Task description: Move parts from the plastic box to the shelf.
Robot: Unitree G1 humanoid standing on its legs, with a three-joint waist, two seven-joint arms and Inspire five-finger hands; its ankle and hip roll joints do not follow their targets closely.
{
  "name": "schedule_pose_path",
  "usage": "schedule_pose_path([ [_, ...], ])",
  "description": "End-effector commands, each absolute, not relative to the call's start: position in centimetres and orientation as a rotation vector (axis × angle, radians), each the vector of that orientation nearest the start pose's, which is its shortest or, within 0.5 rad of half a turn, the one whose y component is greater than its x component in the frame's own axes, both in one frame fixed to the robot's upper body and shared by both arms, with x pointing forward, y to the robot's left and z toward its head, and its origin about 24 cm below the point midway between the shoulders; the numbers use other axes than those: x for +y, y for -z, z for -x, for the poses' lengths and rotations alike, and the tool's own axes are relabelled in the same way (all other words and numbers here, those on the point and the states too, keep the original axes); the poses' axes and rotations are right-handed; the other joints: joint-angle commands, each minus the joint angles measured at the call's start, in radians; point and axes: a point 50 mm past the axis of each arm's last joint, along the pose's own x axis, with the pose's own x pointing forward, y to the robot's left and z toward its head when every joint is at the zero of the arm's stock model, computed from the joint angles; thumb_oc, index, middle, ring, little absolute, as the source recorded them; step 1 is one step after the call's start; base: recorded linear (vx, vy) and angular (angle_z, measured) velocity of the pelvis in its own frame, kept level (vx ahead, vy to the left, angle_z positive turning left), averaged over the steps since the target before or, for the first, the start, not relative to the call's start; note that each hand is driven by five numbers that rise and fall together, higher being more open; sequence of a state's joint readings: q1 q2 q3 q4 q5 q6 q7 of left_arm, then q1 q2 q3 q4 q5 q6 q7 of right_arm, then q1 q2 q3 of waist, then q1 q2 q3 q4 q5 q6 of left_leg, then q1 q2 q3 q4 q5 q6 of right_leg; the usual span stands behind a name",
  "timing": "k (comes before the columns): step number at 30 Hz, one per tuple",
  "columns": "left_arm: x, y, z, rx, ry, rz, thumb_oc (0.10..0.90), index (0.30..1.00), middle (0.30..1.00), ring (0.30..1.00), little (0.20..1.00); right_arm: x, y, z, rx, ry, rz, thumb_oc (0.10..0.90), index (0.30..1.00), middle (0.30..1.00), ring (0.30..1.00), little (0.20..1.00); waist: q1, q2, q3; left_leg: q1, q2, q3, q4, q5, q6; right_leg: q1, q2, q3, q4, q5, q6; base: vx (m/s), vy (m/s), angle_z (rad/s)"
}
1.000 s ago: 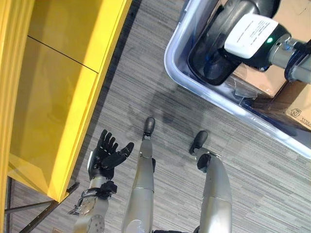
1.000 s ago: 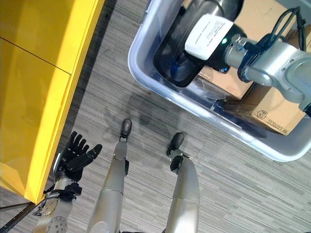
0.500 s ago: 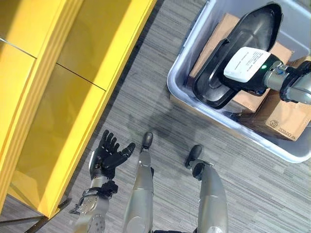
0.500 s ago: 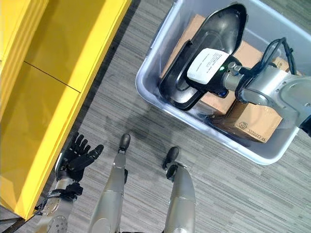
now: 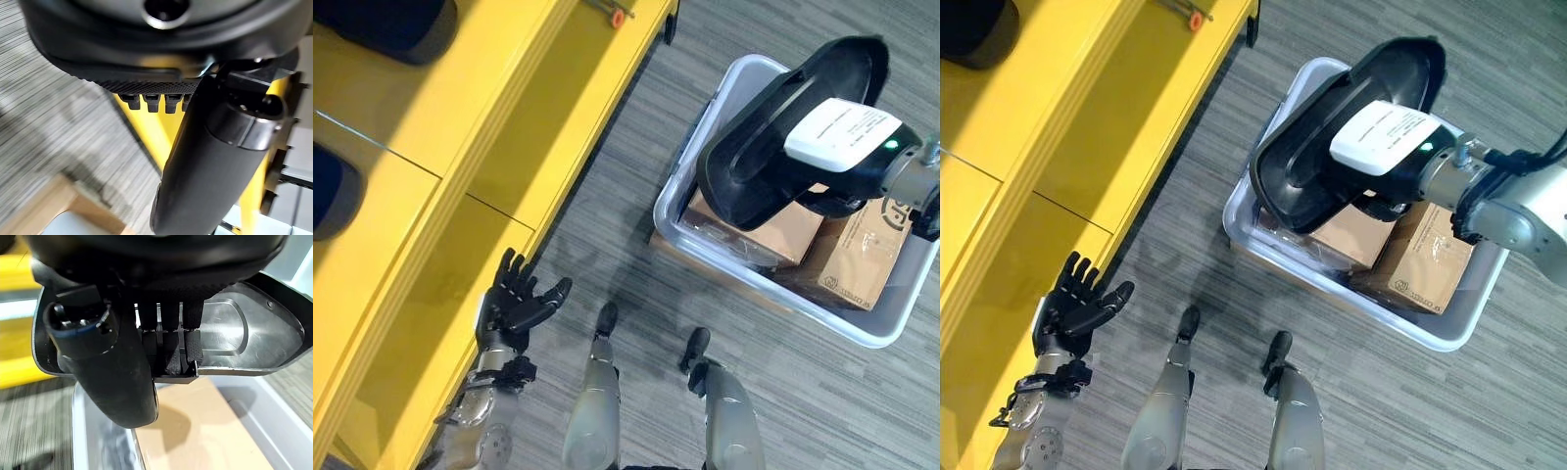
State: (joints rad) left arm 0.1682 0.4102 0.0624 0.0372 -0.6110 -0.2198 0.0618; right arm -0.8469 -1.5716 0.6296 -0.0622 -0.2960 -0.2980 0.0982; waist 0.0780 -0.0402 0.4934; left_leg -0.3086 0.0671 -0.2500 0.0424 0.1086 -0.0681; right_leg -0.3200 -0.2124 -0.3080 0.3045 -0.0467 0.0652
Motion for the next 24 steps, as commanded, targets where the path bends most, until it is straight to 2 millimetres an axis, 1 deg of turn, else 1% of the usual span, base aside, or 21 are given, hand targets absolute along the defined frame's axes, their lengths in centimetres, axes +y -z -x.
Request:
schedule_pose_path([
  [1,26.8,-7.7,-20.9,-0.209,-0.145,-0.084,0.900,1.000,1.000,1.000,1.000,-23.2,-31.1,-26.6,-0.586,-0.336,1.786,0.400,0.300,0.300,0.300,0.300,-0.007,-0.055,-0.243,0.174,0.085,0.059,-0.089,-0.110,-0.051,0.077,-0.043,0.067,-0.151,0.080,0.107,0.05,0.021,-0.05],
  [2,27.1,-8.8,-21.2,-0.247,-0.141,-0.185,0.900,1.000,1.000,1.000,1.000,-23.1,-31.0,-26.5,-0.589,-0.359,1.748,0.400,0.300,0.300,0.300,0.300,-0.005,-0.059,-0.262,0.191,0.092,0.065,-0.107,-0.110,-0.058,0.099,-0.037,0.065,-0.177,0.081,0.113,0.05,0.029,-0.10],
  [3,27.1,-9.2,-21.2,-0.264,-0.139,-0.218,0.900,1.000,1.000,1.000,1.000,-23.0,-31.1,-26.3,-0.588,-0.368,1.718,0.400,0.300,0.300,0.300,0.300,-0.009,-0.063,-0.278,0.197,0.090,0.070,-0.119,-0.102,-0.060,0.108,-0.040,0.059,-0.196,0.094,0.116,0.06,0.052,-0.09],
  [4,27.3,-11.5,-21.5,-0.343,-0.104,-0.431,0.900,1.000,1.000,1.000,1.000,-22.9,-31.7,-25.8,-0.584,-0.398,1.681,0.400,0.300,0.300,0.300,0.300,-0.004,-0.076,-0.308,0.221,0.098,0.081,-0.130,-0.109,-0.067,0.134,-0.033,0.061,-0.228,0.109,0.127,0.02,0.058,-0.06],
  [6,27.2,-11.5,-21.5,-0.344,-0.105,-0.432,0.900,1.000,1.000,1.000,1.000,-22.9,-31.7,-25.7,-0.583,-0.398,1.680,0.400,0.300,0.300,0.300,0.300,-0.005,-0.078,-0.308,0.216,0.094,0.080,-0.130,-0.103,-0.066,0.132,-0.036,0.060,-0.234,0.117,0.128,0.01,0.039,-0.05],
  [7,27.1,-12.7,-21.6,-0.395,-0.078,-0.541,0.900,1.000,1.000,1.000,1.000,-22.9,-31.9,-25.5,-0.565,-0.426,1.649,0.400,0.300,0.300,0.300,0.300,-0.010,-0.089,-0.339,0.225,0.094,0.091,-0.130,-0.110,-0.071,0.150,-0.038,0.061,-0.260,0.130,0.137,0.03,0.047,-0.08],
  [8,26.8,-13.5,-21.8,-0.425,-0.051,-0.605,0.900,1.000,1.000,1.000,1.000,-22.6,-31.9,-25.3,-0.550,-0.467,1.635,0.400,0.300,0.300,0.300,0.300,-0.006,-0.101,-0.354,0.232,0.092,0.100,-0.130,-0.115,-0.072,0.161,-0.038,0.063,-0.281,0.145,0.143,0.04,0.056,-0.03],
  [10,26.6,-13.7,-21.8,-0.440,-0.049,-0.610,0.900,1.000,1.000,1.000,1.000,-22.2,-32.0,-25.2,-0.547,-0.503,1.612,0.400,0.300,0.300,0.300,0.300,-0.008,-0.106,-0.367,0.236,0.092,0.107,-0.130,-0.118,-0.073,0.171,-0.039,0.064,-0.296,0.153,0.146,0.02,0.034,-0.03],
  [11,26.1,-14.7,-22.0,-0.491,-0.011,-0.692,0.900,1.000,1.000,1.000,1.000,-22.0,-32.0,-25.0,-0.529,-0.549,1.577,0.400,0.300,0.300,0.300,0.300,-0.008,-0.119,-0.391,0.241,0.090,0.113,-0.130,-0.122,-0.076,0.184,-0.043,0.061,-0.315,0.164,0.152,0.01,0.034,-0.04],
  [12,26.1,-14.6,-21.9,-0.490,-0.014,-0.692,0.900,1.000,1.000,1.000,1.000,-21.9,-32.1,-25.0,-0.529,-0.553,1.576,0.400,0.300,0.300,0.300,0.300,-0.009,-0.118,-0.392,0.242,0.090,0.114,-0.130,-0.123,-0.076,0.185,-0.043,0.062,-0.318,0.166,0.152,0.02,0.065,-0.04],
  [13,25.5,-15.5,-22.1,-0.546,0.013,-0.770,0.900,1.000,1.000,1.000,1.000,-21.7,-32.2,-25.0,-0.508,-0.587,1.552,0.400,0.300,0.300,0.300,0.300,-0.011,-0.134,-0.409,0.244,0.088,0.123,-0.130,-0.125,-0.076,0.194,-0.044,0.067,-0.334,0.176,0.157,0.03,0.049,-0.10],
  [14,25.1,-16.5,-22.3,-0.595,0.043,-0.887,0.900,1.000,1.000,1.000,1.000,-21.7,-31.9,-25.3,-0.474,-0.613,1.536,0.400,0.300,0.300,0.300,0.300,-0.010,-0.141,-0.419,0.255,0.093,0.130,-0.130,-0.135,-0.077,0.205,-0.041,0.071,-0.340,0.176,0.161,0.02,0.060,-0.10],
  [15,24.8,-16.8,-22.3,-0.616,0.048,-0.888,0.900,1.000,1.000,1.000,1.000,-21.4,-31.9,-25.2,-0.478,-0.633,1.527,0.400,0.300,0.300,0.300,0.300,-0.014,-0.146,-0.425,0.256,0.089,0.132,-0.130,-0.131,-0.076,0.206,-0.046,0.072,-0.342,0.182,0.161,0.04,0.045,-0.10],
  [16,24.4,-17.2,-22.3,-0.646,0.074,-0.952,0.900,1.000,1.000,1.000,1.000,-21.1,-31.7,-25.4,-0.471,-0.659,1.513,0.400,0.300,0.300,0.300,0.300,-0.018,-0.151,-0.436,0.262,0.088,0.135,-0.130,-0.133,-0.075,0.211,-0.049,0.075,-0.346,0.187,0.165,0.02,0.030,-0.06],
  [18,24.0,-17.4,-22.3,-0.671,0.090,-0.983,0.900,1.000,1.000,1.000,1.000,-20.8,-31.6,-25.7,-0.464,-0.682,1.501,0.400,0.300,0.300,0.300,0.300,-0.024,-0.152,-0.444,0.268,0.086,0.141,-0.130,-0.136,-0.075,0.217,-0.052,0.076,-0.350,0.188,0.167,0.04,0.036,-0.12],
  [19,23.2,-18.0,-22.3,-0.726,0.128,-1.037,0.900,1.000,1.000,1.000,1.000,-19.9,-31.4,-26.0,-0.461,-0.740,1.459,0.400,0.300,0.300,0.300,0.300,-0.034,-0.151,-0.457,0.283,0.084,0.148,-0.130,-0.144,-0.072,0.226,-0.054,0.084,-0.350,0.190,0.171,0.05,0.048,-0.18],
  [20,22.8,-18.0,-22.3,-0.743,0.148,-1.055,0.900,1.000,1.000,1.000,1.000,-19.4,-31.4,-26.2,-0.466,-0.766,1.446,0.400,0.300,0.300,0.300,0.300,-0.039,-0.147,-0.462,0.288,0.083,0.152,-0.130,-0.147,-0.071,0.230,-0.056,0.088,-0.349,0.190,0.173,0.04,0.045,-0.23],
  [21,22.5,-18.3,-22.3,-0.770,0.162,-1.098,0.900,1.000,1.000,1.000,1.000,-19.1,-31.2,-26.4,-0.465,-0.784,1.443,0.400,0.300,0.300,0.300,0.300,-0.042,-0.143,-0.466,0.294,0.083,0.153,-0.130,-0.149,-0.070,0.233,-0.057,0.091,-0.348,0.190,0.174,0.03,0.034,-0.14],
  [22,21.7,-18.9,-22.4,-0.831,0.205,-1.197,0.900,1.000,1.000,1.000,1.000,-18.5,-30.7,-26.8,-0.444,-0.830,1.410,0.400,0.300,0.300,0.300,0.300,-0.048,-0.136,-0.475,0.303,0.082,0.159,-0.130,-0.156,-0.070,0.242,-0.058,0.095,-0.347,0.189,0.176,0.02,0.024,-0.10],
  [23,21.7,-18.9,-22.4,-0.831,0.203,-1.197,0.900,1.000,1.000,1.000,1.000,-18.5,-30.8,-26.8,-0.443,-0.831,1.411,0.400,0.300,0.300,0.300,0.300,-0.048,-0.135,-0.474,0.304,0.082,0.160,-0.130,-0.156,-0.070,0.243,-0.058,0.095,-0.347,0.189,0.176,0.03,0.017,-0.05],
  [24,21.3,-19.3,-22.4,-0.859,0.230,-1.243,0.900,1.000,1.000,1.000,1.000,-18.0,-30.4,-27.0,-0.434,-0.866,1.416,0.400,0.300,0.300,0.300,0.300,-0.049,-0.138,-0.478,0.308,0.083,0.161,-0.130,-0.158,-0.069,0.246,-0.058,0.097,-0.348,0.188,0.176,0.00,0.000,0.00],
])
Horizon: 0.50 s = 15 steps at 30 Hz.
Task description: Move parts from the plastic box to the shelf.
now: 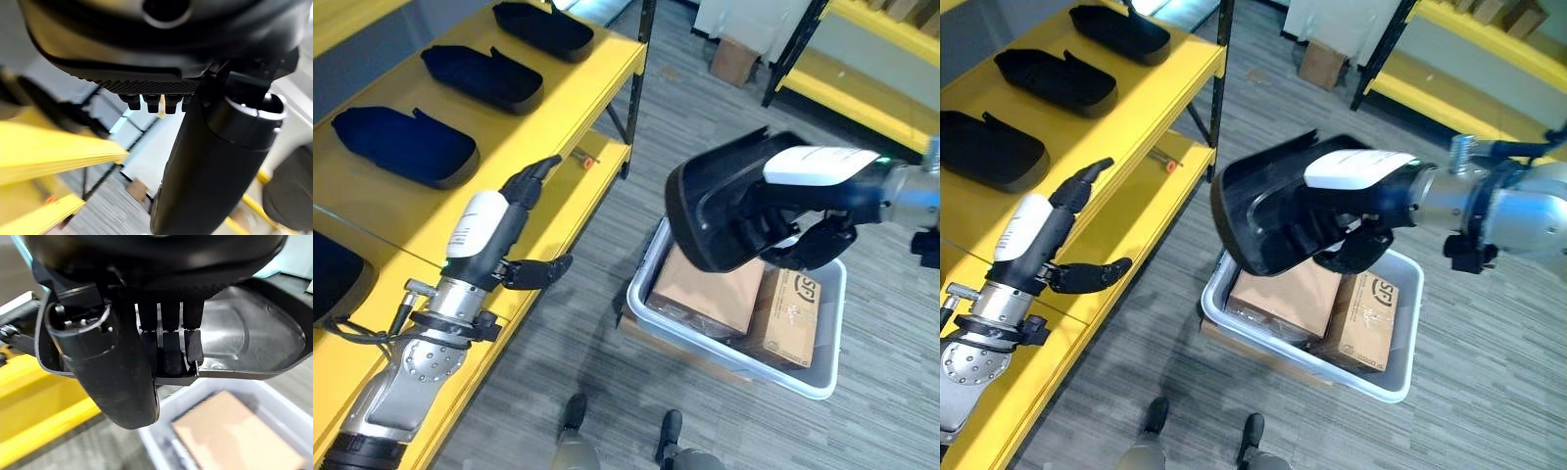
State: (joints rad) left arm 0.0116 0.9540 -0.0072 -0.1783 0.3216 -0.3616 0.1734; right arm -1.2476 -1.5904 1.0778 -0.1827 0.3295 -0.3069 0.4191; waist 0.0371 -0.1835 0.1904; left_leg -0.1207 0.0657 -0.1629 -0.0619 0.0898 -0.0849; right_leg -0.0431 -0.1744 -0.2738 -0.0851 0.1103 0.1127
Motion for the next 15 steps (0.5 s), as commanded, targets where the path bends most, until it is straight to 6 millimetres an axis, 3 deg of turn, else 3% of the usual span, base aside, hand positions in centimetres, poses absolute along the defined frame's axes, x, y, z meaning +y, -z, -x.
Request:
schedule_pose_path([
  [1,20.9,-19.5,-22.5,-0.885,0.252,-1.276,0.900,1.000,1.000,1.000,1.000,-17.4,-30.1,-27.1,-0.434,-0.901,1.420,0.400,0.300,0.300,0.300,0.300,-0.009,0.004,-0.177,0.123,0.085,0.075,-0.025,-0.141,-0.052,-0.029,-0.098,0.065,0.042,0.030,0.130,0.00,0.000,0.00],
  [5,19.3,-20.1,-22.4,-0.996,0.324,-1.378,0.900,1.000,1.000,1.000,1.000,-16.3,-29.7,-27.6,-0.450,-0.938,1.407,0.400,0.300,0.300,0.300,0.300,-0.014,0.013,-0.186,0.134,0.088,0.082,-0.025,-0.146,-0.051,-0.019,-0.097,0.072,0.038,0.028,0.131,0.02,0.001,-0.03],
  [15,15.4,-22.6,-21.8,-1.343,0.447,-1.590,0.900,1.000,1.000,1.000,1.000,-14.5,-28.3,-28.5,-0.487,-1.004,1.339,0.400,0.300,0.300,0.300,0.300,-0.022,0.003,-0.198,0.146,0.093,0.093,-0.025,-0.156,-0.049,-0.001,-0.095,0.076,0.026,0.027,0.136,0.01,-0.001,-0.03],
])
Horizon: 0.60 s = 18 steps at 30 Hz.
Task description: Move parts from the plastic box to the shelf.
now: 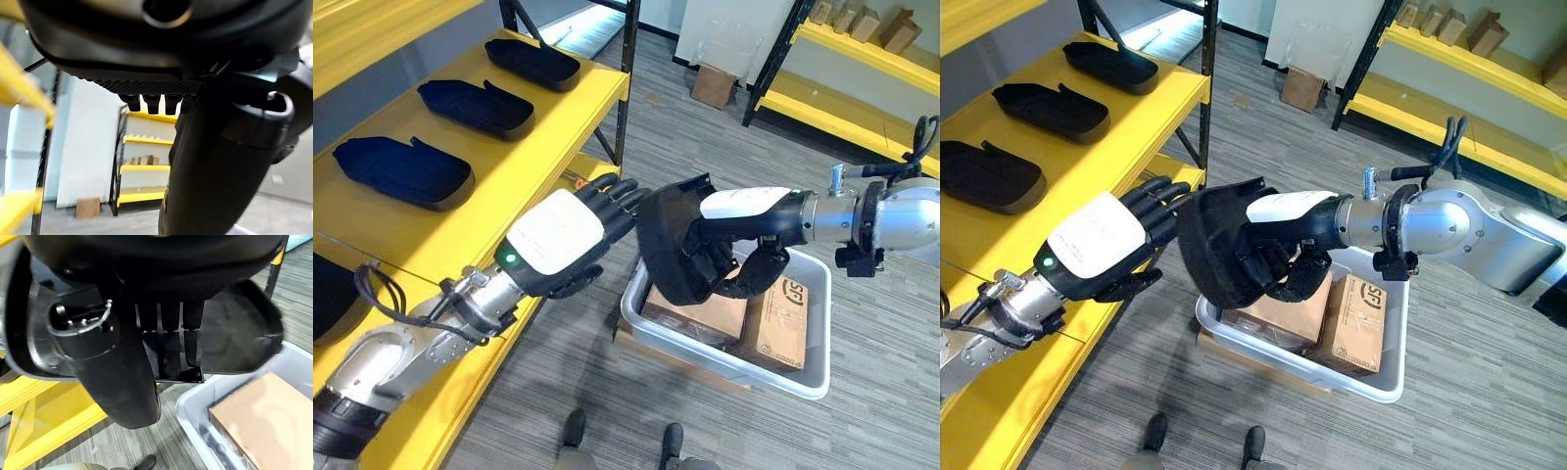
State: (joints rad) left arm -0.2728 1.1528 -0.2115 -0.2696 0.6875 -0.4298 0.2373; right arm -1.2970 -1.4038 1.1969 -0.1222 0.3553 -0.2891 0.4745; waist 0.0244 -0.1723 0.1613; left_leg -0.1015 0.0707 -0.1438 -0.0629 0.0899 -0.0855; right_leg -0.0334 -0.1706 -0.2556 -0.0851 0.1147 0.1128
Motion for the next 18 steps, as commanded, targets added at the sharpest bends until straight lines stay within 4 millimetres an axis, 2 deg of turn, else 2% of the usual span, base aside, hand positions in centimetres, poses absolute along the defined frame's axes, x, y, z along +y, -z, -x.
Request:
schedule_pose_path([
  [1,15.1,-22.8,-21.6,-1.368,0.460,-1.596,0.900,1.000,1.000,1.000,1.000,-14.4,-28.2,-28.5,-0.491,-1.009,1.334,0.400,0.300,0.300,0.300,0.300,-0.011,-0.008,-0.169,0.127,0.088,0.073,-0.024,-0.157,-0.048,-0.010,-0.098,0.061,0.025,0.023,0.136,0.00,0.000,0.00],
  [8,13.6,-22.7,-21.5,-1.439,0.590,-1.667,0.900,1.000,1.000,1.000,1.000,-13.7,-28.4,-28.5,-0.533,-1.015,1.306,0.400,0.300,0.300,0.300,0.300,-0.016,-0.015,-0.169,0.137,0.090,0.080,-0.024,-0.161,-0.045,-0.009,-0.094,0.073,0.025,0.020,0.135,0.00,0.000,0.00],
  [14,13.5,-21.5,-22.1,-1.375,0.647,-1.664,0.900,1.000,1.000,1.000,1.000,-13.3,-28.7,-28.5,-0.561,-1.011,1.282,0.400,0.300,0.300,0.300,0.300,-0.016,-0.019,-0.165,0.145,0.093,0.088,-0.024,-0.163,-0.043,-0.005,-0.092,0.082,0.022,0.016,0.134,0.01,-0.001,-0.03],
  [18,13.9,-21.2,-22.0,-1.357,0.623,-1.653,0.900,1.000,1.000,1.000,1.000,-13.2,-28.8,-28.6,-0.577,-1.005,1.262,0.400,0.300,0.300,0.300,0.300,-0.010,-0.025,-0.165,0.151,0.094,0.091,-0.024,-0.167,-0.042,-0.001,-0.090,0.088,0.021,0.012,0.133,0.02,-0.006,-0.04],
])
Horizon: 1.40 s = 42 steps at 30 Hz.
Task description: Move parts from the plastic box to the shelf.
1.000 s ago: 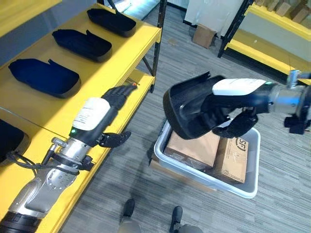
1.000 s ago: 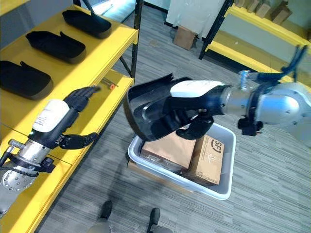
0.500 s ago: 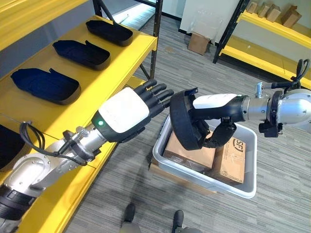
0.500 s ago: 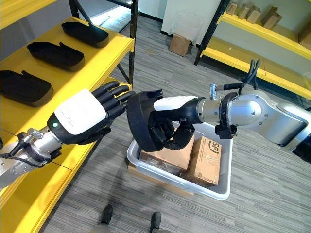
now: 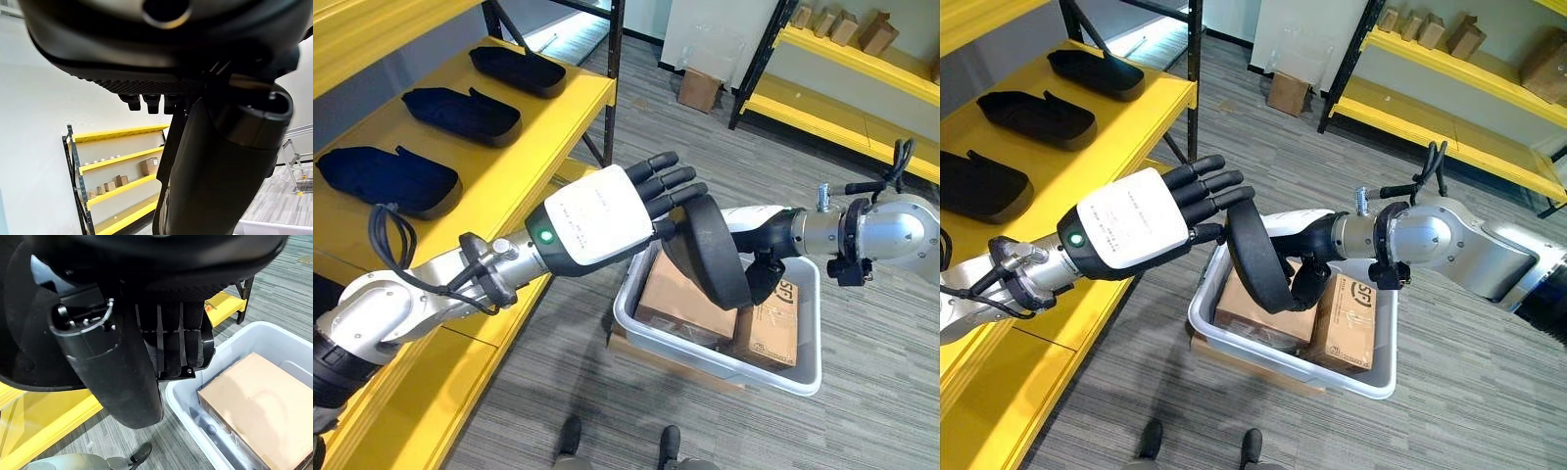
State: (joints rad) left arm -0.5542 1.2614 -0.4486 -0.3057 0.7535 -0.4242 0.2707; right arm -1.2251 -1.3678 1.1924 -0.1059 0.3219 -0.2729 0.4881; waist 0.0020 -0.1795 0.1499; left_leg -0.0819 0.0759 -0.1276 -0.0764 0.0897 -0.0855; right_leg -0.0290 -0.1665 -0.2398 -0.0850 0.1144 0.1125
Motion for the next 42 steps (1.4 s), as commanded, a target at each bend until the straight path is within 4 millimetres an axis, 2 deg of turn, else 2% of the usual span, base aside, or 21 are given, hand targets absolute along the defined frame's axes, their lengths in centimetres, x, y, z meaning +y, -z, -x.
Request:
schedule_pose_path([
  [1,14.2,-21.0,-22.0,-1.344,0.606,-1.654,0.900,1.000,1.000,1.000,1.000,-13.3,-28.7,-28.6,-0.578,-1.001,1.256,0.400,0.300,0.300,0.300,0.300,0.012,-0.020,-0.154,0.133,0.089,0.076,-0.011,-0.168,-0.041,-0.003,-0.093,0.075,0.022,0.010,0.133,0.03,-0.009,-0.05],
  [8,15.4,-21.4,-21.2,-1.315,0.501,-1.627,0.900,1.000,1.000,1.000,1.000,-14.6,-28.0,-29.1,-0.529,-0.953,1.229,0.400,0.300,0.300,0.300,0.300,0.025,-0.027,-0.151,0.137,0.091,0.073,-0.011,-0.171,-0.038,0.006,-0.091,0.071,0.021,0.001,0.128,0.02,-0.009,-0.05],
  [13,15.7,-21.6,-19.8,-1.324,0.525,-1.619,0.900,1.000,1.000,1.000,1.000,-15.8,-27.6,-29.6,-0.498,-0.908,1.206,0.400,0.300,0.300,0.300,0.300,0.036,-0.031,-0.151,0.135,0.090,0.065,-0.011,-0.170,-0.036,0.011,-0.092,0.067,0.019,0.002,0.128,0.00,0.000,0.00],
  [19,17.1,-21.5,-19.1,-1.258,0.574,-1.714,0.900,1.000,1.000,1.000,1.000,-17.2,-27.2,-29.8,-0.454,-0.870,1.213,0.400,0.300,0.300,0.300,0.300,0.057,-0.033,-0.150,0.130,0.088,0.062,-0.011,-0.168,-0.034,0.012,-0.093,0.064,0.015,0.003,0.129,0.00,0.000,0.00],
  [22,18.1,-21.5,-18.9,-1.219,0.536,-1.741,0.900,1.000,1.000,1.000,1.000,-17.5,-27.0,-29.7,-0.446,-0.864,1.210,0.400,0.300,0.300,0.300,0.300,0.060,-0.034,-0.150,0.130,0.087,0.058,-0.011,-0.168,-0.033,0.013,-0.094,0.061,0.015,0.005,0.129,0.00,0.000,0.00],
  [24,19.6,-22.1,-18.8,-1.181,0.435,-1.768,0.900,1.000,1.000,1.000,1.000,-18.8,-26.4,-29.6,-0.405,-0.834,1.205,0.400,0.300,0.300,0.300,0.300,0.078,-0.032,-0.146,0.125,0.085,0.049,-0.011,-0.165,-0.031,0.016,-0.096,0.054,0.014,0.005,0.130,0.00,0.000,0.00],
  [31,21.3,-23.1,-18.2,-1.144,0.347,-1.861,0.900,1.000,1.000,1.000,1.000,-20.1,-25.9,-29.2,-0.360,-0.820,1.190,0.400,0.300,0.300,0.300,0.300,0.098,-0.039,-0.143,0.120,0.083,0.034,-0.011,-0.165,-0.029,0.023,-0.096,0.043,0.011,0.004,0.131,0.00,0.002,0.03],
  [36,22.3,-23.3,-17.8,-1.082,0.333,-1.914,0.900,1.000,1.000,1.000,1.000,-21.1,-25.5,-28.9,-0.324,-0.803,1.179,0.400,0.300,0.300,0.300,0.300,0.111,-0.043,-0.139,0.115,0.084,0.024,-0.011,-0.163,-0.027,0.025,-0.093,0.039,0.010,0.005,0.132,0.01,-0.003,0.08],
  [42,22.4,-23.9,-17.4,-1.091,0.302,-1.929,0.900,1.000,1.000,1.000,1.000,-21.5,-25.2,-28.6,-0.312,-0.799,1.167,0.400,0.300,0.300,0.300,0.300,0.118,-0.053,-0.133,0.111,0.082,0.019,-0.011,-0.161,-0.027,0.028,-0.093,0.033,0.009,0.002,0.131,0.00,-0.001,0.04],
])
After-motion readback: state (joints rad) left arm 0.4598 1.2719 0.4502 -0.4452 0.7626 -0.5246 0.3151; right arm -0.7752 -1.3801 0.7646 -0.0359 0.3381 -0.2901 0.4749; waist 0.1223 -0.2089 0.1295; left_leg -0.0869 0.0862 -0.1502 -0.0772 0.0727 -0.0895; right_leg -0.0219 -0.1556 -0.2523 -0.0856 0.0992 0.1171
